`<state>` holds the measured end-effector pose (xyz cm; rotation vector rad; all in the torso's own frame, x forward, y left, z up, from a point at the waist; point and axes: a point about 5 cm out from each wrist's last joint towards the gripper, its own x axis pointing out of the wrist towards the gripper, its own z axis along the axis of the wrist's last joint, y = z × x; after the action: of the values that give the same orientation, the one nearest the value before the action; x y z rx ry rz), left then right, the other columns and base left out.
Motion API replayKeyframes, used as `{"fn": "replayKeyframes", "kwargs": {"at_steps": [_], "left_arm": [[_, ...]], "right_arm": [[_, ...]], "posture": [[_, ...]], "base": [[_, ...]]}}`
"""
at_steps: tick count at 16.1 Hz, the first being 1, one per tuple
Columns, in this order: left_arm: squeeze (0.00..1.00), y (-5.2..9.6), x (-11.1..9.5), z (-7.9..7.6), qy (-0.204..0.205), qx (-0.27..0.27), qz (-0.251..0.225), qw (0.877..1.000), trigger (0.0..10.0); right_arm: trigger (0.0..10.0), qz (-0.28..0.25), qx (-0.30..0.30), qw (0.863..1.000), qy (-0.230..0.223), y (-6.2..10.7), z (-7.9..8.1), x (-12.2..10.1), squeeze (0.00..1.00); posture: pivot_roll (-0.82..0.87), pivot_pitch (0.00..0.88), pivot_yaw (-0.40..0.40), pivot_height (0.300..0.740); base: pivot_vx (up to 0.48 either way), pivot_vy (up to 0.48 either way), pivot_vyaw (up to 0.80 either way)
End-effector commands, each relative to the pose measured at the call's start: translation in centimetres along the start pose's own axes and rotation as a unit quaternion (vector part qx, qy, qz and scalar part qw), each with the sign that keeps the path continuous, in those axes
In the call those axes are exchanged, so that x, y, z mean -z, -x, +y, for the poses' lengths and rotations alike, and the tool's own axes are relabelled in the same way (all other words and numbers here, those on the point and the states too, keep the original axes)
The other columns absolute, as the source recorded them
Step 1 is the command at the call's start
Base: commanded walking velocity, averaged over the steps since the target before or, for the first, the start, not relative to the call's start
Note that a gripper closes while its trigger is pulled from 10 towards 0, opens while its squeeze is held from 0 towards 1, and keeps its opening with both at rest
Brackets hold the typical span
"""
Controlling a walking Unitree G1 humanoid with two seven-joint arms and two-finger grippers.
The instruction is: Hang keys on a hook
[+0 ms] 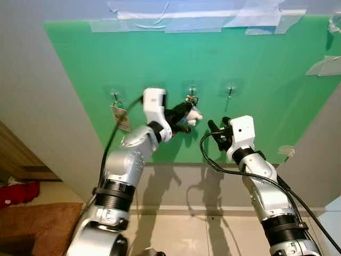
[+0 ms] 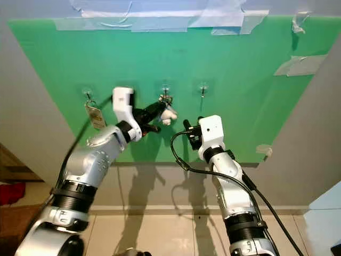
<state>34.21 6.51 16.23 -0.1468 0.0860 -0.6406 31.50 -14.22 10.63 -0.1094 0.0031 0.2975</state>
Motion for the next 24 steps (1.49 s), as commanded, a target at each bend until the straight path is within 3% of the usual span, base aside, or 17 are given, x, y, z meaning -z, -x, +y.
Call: {"fn": "replayKeyframes", "kwargs": {"at_steps": [1, 2, 5, 6, 7, 10, 13, 15, 16, 18, 22, 24], "left_arm": [[0.00, 0.5, 2.6, 0.5, -0.085, -0.030, 0.068, 0.994, 0.0], [0.00, 0.6, 3.5, 0.5, -0.144, -0.033, 0.091, 0.985, 10.0], [0.00, 0.8, 4.4, 1.0, -0.170, -0.048, 0.108, 0.978, 10.0], [0.37, 0.8, 4.4, 1.0, -0.170, -0.047, 0.107, 0.978, 10.0], [1.00, 0.9, 4.3, 1.2, -0.165, -0.055, 0.099, 0.980, 10.0], [1.00, 0.9, 4.6, 1.2, -0.148, -0.061, 0.089, 0.983, 10.0], [1.00, 0.9, 3.7, 1.9, -0.070, -0.100, 0.045, 0.991, 10.0], [1.00, 1.0, 3.5, 2.1, -0.067, -0.112, 0.033, 0.991, 10.0], [1.00, 1.1, 3.2, 2.2, -0.098, -0.119, 0.021, 0.988, 10.0], [1.00, 1.3, 2.3, 1.8, -0.199, -0.117, -0.008, 0.973, 10.0], [1.00, 2.2, 2.9, 1.1, -0.215, -0.098, -0.004, 0.972, 10.0], [1.00, 3.3, 2.9, 0.4, -0.225, -0.085, -0.013, 0.970, 10.0]], "right_arm": [[10.0, 0.001, -0.005, 1.000, 0.003, 0.0, 0.2, -0.2, 0.00], [10.0, 0.001, -0.005, 1.000, 0.003, 0.0, 0.2, -0.1, 0.00], [10.0, 0.001, -0.005, 1.000, 0.003, -0.1, 0.3, -0.1, 0.00], [10.0, 0.002, -0.005, 1.000, 0.003, -0.1, 0.3, -0.1, 0.00], [10.0, 0.002, -0.005, 1.000, 0.003, -0.1, 0.3, -0.1, 0.00], [10.0, 0.002, -0.006, 1.000, 0.004, -0.1, 0.3, 0.0, 0.00], [10.0, 0.003, -0.007, 1.000, 0.006, -0.1, 0.2, -0.1, 0.00], [10.0, 0.003, -0.008, 1.000, 0.006, -0.1, 0.2, -0.1, 0.00], [10.0, 0.003, -0.008, 1.000, 0.006, -0.1, 0.2, -0.1, 0.00], [10.0, 0.001, -0.007, 1.000, 0.006, -0.1, 0.2, -0.1, 0.00], [10.0, 0.000, -0.005, 1.000, 0.006, 0.0, 0.1, -0.2, 0.00], [10.0, 0.001, -0.007, 1.000, 0.005, 0.0, 0.3, -0.1, 0.00]], "posture": [[-0.13, 0.000, 0.090, 0.740], [-0.13, 0.000, 0.092, 0.740], [-0.13, 0.000, 0.094, 0.740], [-0.13, 0.000, 0.095, 0.740], [-0.13, 0.000, 0.095, 0.740], [-0.13, 0.000, 0.091, 0.740], [-0.12, 0.000, 0.085, 0.740], [-0.12, 0.000, 0.086, 0.740], [-0.12, 0.000, 0.086, 0.740], [-0.12, 0.000, 0.083, 0.740], [-0.12, 0.000, 0.080, 0.740], [-0.10, 0.000, 0.076, 0.740]], "base": [[0.000, 0.000, 0.00], [0.000, 0.000, 0.00], [0.000, 0.000, 0.00], [0.000, 0.000, 0.00], [0.000, 0.000, 0.00], [0.000, 0.000, 0.00], [0.000, 0.000, 0.00], [0.000, 0.000, 0.00], [0.000, 0.000, 0.00], [0.000, 0.000, 0.00], [0.000, 0.000, 0.00], [0.000, 0.000, 0.00]]}}
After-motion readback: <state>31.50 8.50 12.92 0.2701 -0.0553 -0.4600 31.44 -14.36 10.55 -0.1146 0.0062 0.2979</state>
